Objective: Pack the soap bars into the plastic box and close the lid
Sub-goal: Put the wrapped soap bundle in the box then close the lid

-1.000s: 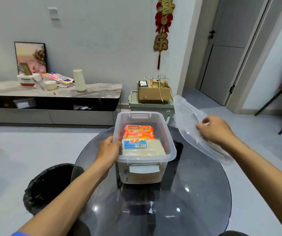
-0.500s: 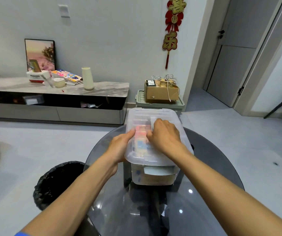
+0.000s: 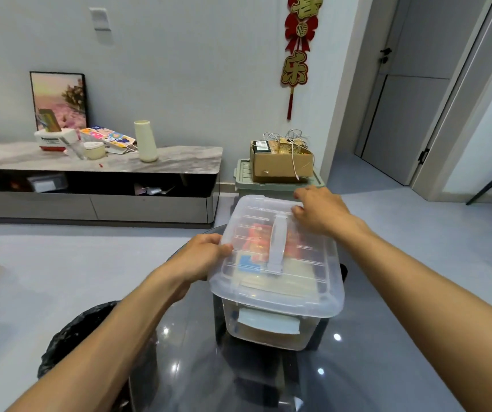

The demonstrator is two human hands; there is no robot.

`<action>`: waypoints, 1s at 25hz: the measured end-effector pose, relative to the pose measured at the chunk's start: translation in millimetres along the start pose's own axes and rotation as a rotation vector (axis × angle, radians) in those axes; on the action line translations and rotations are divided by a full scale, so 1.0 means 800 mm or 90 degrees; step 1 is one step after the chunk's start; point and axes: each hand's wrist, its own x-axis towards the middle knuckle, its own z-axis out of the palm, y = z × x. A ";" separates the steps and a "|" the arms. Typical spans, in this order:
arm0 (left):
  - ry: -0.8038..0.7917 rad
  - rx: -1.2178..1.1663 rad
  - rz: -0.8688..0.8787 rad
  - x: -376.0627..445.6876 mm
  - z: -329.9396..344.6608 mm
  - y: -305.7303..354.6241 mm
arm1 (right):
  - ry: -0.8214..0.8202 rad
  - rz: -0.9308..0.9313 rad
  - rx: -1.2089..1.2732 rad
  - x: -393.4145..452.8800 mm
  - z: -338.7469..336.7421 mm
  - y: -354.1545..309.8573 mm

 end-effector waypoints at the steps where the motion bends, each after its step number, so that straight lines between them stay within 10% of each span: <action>1: -0.024 0.011 -0.001 0.014 -0.004 0.001 | -0.044 -0.002 0.008 0.013 0.008 0.015; 10: -0.208 0.067 -0.016 0.090 -0.025 0.021 | -0.039 0.163 0.064 -0.003 0.032 0.081; 17: -0.027 0.390 0.155 0.109 0.051 0.064 | -0.026 0.356 0.085 -0.163 0.010 0.092; 21: 0.171 0.342 0.028 0.053 0.031 0.031 | 0.000 0.386 0.545 -0.183 0.012 0.113; 25: 0.086 -0.067 -0.159 -0.044 0.025 -0.021 | -0.148 0.424 0.958 -0.186 0.033 0.114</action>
